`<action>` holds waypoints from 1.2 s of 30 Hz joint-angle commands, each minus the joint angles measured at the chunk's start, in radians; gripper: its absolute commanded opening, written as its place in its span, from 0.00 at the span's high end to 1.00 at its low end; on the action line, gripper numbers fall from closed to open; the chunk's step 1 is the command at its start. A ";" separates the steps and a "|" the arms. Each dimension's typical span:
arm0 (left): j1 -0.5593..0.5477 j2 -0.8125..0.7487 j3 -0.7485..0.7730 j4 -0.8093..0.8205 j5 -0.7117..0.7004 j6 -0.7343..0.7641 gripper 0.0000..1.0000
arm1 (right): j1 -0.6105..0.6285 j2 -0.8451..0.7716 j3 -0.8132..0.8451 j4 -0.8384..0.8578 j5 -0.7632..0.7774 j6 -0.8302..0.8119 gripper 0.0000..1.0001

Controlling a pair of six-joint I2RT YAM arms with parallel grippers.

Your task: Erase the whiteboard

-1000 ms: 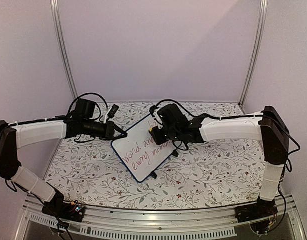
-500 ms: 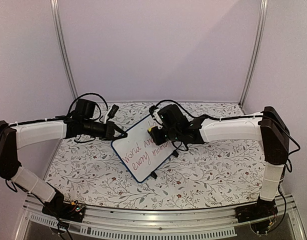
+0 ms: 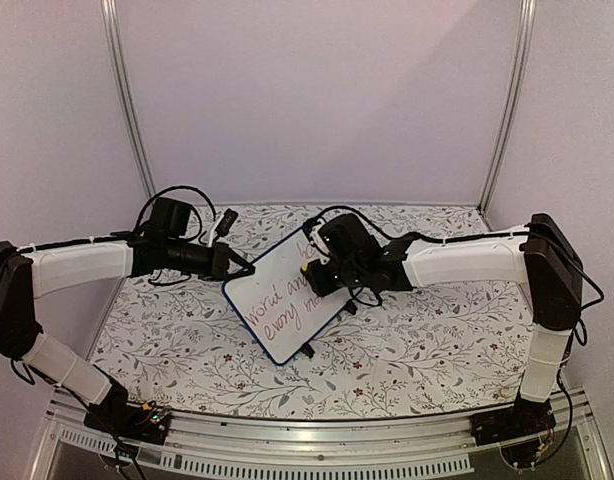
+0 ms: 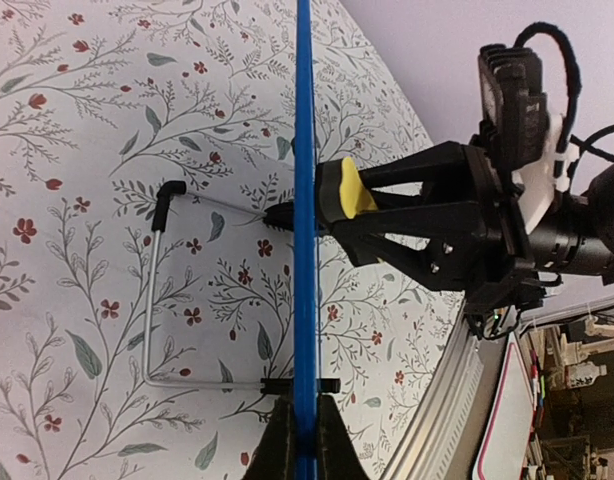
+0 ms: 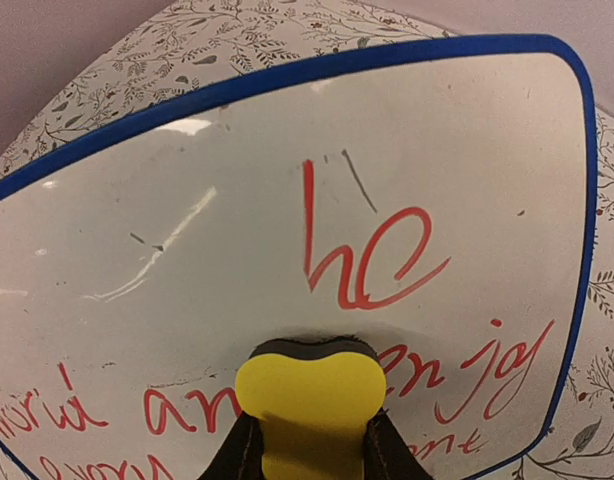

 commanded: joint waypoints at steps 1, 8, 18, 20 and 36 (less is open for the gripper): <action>-0.010 -0.023 0.001 0.011 0.049 0.019 1.00 | -0.021 0.046 0.103 -0.026 0.021 -0.011 0.82; -0.009 -0.023 0.001 0.012 0.048 0.020 1.00 | -0.034 0.096 0.221 -0.060 0.016 -0.049 0.82; -0.009 -0.026 0.001 0.011 0.049 0.020 1.00 | -0.037 0.093 0.100 -0.048 -0.016 -0.037 0.82; -0.009 -0.026 0.001 0.011 0.050 0.019 1.00 | -0.037 0.067 0.047 -0.030 -0.024 -0.027 0.82; -0.011 -0.025 0.000 0.013 0.050 0.020 1.00 | -0.038 0.060 0.098 -0.019 -0.011 -0.031 0.82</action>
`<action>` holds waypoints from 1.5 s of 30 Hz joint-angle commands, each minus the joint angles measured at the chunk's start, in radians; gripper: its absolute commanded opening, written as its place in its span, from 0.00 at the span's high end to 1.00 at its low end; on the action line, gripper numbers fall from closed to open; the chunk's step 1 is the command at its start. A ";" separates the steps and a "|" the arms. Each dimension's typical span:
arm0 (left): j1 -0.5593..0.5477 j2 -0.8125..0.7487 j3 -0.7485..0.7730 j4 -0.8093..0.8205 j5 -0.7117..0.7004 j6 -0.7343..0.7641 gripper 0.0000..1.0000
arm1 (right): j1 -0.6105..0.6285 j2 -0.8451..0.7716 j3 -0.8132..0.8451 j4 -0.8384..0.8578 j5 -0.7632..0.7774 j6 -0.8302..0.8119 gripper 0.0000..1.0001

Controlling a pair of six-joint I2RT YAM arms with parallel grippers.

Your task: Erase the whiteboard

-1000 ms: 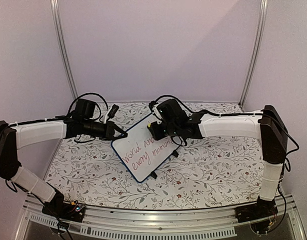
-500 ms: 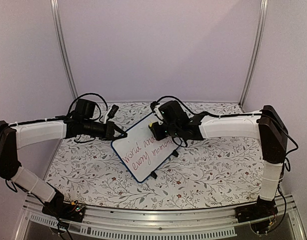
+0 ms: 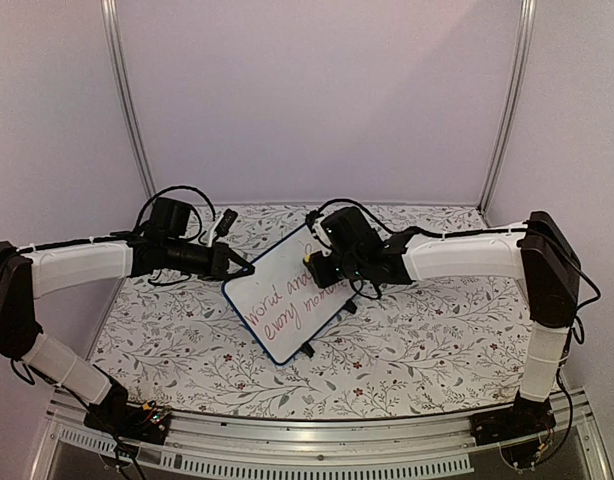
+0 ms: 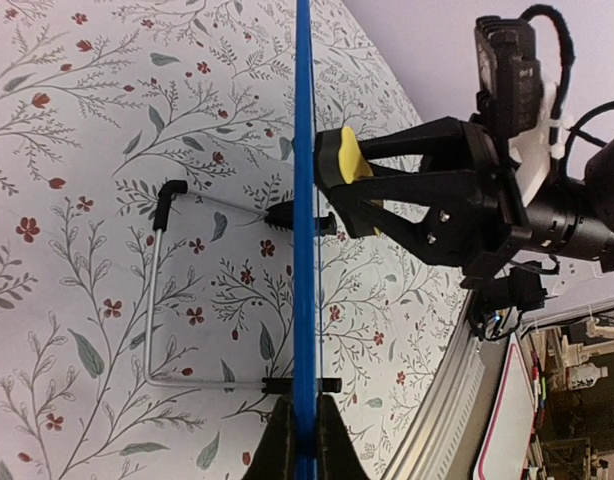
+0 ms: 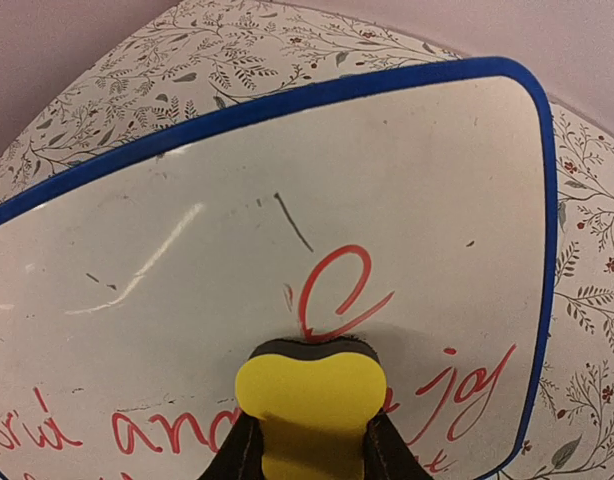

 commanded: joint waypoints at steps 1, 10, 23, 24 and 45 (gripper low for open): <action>-0.010 -0.024 0.000 0.015 0.055 0.021 1.00 | -0.007 0.052 0.094 -0.040 -0.006 -0.009 0.82; -0.011 -0.027 0.000 0.015 0.057 0.021 1.00 | -0.024 0.091 0.180 -0.069 -0.012 -0.024 0.82; -0.010 -0.026 0.000 0.016 0.060 0.020 1.00 | -0.025 0.011 -0.040 -0.036 -0.036 0.014 0.83; -0.010 -0.026 0.000 0.017 0.060 0.019 1.00 | -0.025 0.006 -0.045 -0.035 -0.036 0.016 0.83; -0.011 -0.026 -0.001 0.017 0.058 0.021 1.00 | -0.043 0.054 0.150 -0.072 -0.003 -0.032 0.82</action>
